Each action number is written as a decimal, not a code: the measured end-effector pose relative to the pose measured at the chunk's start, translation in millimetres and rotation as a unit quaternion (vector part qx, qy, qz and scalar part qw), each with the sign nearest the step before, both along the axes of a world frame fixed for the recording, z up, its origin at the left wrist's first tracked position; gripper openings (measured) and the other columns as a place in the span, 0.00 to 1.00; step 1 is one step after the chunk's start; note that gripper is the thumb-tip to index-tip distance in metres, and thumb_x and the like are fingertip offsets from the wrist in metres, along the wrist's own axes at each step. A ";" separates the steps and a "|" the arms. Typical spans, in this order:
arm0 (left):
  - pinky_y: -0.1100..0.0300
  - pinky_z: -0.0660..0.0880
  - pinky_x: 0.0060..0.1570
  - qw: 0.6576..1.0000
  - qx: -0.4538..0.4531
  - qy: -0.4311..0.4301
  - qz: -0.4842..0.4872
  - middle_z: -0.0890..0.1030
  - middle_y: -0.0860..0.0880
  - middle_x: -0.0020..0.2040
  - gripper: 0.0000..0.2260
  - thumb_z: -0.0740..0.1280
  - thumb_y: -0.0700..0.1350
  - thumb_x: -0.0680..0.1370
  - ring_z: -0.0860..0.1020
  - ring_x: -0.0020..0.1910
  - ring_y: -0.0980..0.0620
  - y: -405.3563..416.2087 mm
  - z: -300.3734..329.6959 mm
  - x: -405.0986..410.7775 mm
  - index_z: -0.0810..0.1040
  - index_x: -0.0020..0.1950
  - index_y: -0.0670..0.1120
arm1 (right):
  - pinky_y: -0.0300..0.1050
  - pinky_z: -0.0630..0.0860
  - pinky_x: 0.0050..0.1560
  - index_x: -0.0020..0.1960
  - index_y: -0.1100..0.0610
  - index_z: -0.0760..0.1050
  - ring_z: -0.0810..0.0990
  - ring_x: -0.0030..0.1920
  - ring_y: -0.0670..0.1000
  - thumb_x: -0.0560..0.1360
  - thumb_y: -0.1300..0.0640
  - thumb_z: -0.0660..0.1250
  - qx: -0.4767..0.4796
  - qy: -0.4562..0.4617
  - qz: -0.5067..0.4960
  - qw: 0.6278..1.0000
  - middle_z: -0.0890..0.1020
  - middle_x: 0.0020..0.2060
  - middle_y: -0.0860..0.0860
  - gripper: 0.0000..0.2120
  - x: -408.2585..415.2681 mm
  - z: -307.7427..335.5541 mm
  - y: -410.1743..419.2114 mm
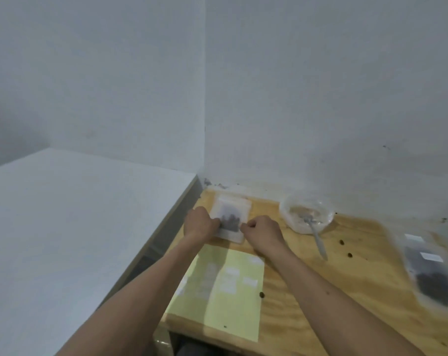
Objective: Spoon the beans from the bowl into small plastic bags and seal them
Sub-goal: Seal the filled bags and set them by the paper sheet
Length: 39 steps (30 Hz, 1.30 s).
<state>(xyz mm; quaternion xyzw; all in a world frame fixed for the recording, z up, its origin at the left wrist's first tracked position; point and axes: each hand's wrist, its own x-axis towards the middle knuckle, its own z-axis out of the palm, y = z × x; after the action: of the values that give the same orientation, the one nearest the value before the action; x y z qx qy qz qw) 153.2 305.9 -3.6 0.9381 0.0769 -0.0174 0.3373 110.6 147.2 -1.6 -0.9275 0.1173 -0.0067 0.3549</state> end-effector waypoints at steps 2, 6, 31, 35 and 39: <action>0.51 0.76 0.56 0.999 -0.041 -0.005 0.004 0.80 0.39 0.60 0.15 0.71 0.47 0.76 0.78 0.61 0.39 2.1 -1.6 0.9 0.79 0.57 0.38 | 0.43 0.63 0.28 0.32 0.55 0.73 0.70 0.26 0.53 0.78 0.50 0.66 0.009 0.019 -0.019 1.000 0.71 0.26 0.51 0.18 6.7 -2.5 5.4; 0.48 0.79 0.56 0.988 -0.150 -0.017 0.037 0.79 0.43 0.53 0.09 0.75 0.43 0.73 0.79 0.53 0.44 5.3 -1.1 1.5 0.79 0.51 0.44 | 0.44 0.72 0.36 0.39 0.58 0.83 0.78 0.33 0.55 0.74 0.54 0.72 0.142 0.032 -0.080 0.986 0.82 0.34 0.55 0.08 17.5 -8.2 3.0; 0.71 0.75 0.30 0.887 -0.430 -0.128 0.110 0.82 0.48 0.42 0.03 0.70 0.36 0.79 0.79 0.38 0.56 82.2 21.7 -66.2 0.81 0.51 0.38 | 0.39 0.76 0.39 0.49 0.58 0.87 0.82 0.40 0.46 0.76 0.54 0.74 0.071 0.059 0.211 0.973 0.85 0.41 0.47 0.07 -55.4 18.2 68.9; 0.60 0.80 0.43 0.887 -0.430 -0.123 0.115 0.83 0.50 0.42 0.05 0.71 0.37 0.78 0.81 0.40 0.54 88.2 14.1 -74.5 0.82 0.52 0.37 | 0.45 0.78 0.39 0.45 0.60 0.87 0.84 0.40 0.51 0.72 0.50 0.76 -0.014 0.070 0.202 0.977 0.87 0.41 0.53 0.13 -65.4 11.7 95.3; 0.50 0.80 0.53 0.884 -0.439 -0.118 0.108 0.84 0.50 0.41 0.03 0.71 0.38 0.77 0.82 0.42 0.51 91.5 12.5 -79.1 0.82 0.50 0.39 | 0.43 0.68 0.32 0.33 0.60 0.76 0.75 0.30 0.54 0.70 0.49 0.77 -0.068 0.070 0.172 0.980 0.77 0.28 0.54 0.17 -65.4 7.5 108.7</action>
<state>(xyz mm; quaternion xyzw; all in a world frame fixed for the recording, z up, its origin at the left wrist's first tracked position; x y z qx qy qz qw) 74.1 397.4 8.9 0.6751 0.1217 0.0982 0.7210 45.2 255.8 6.0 -0.9539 -0.0204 0.1118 0.2776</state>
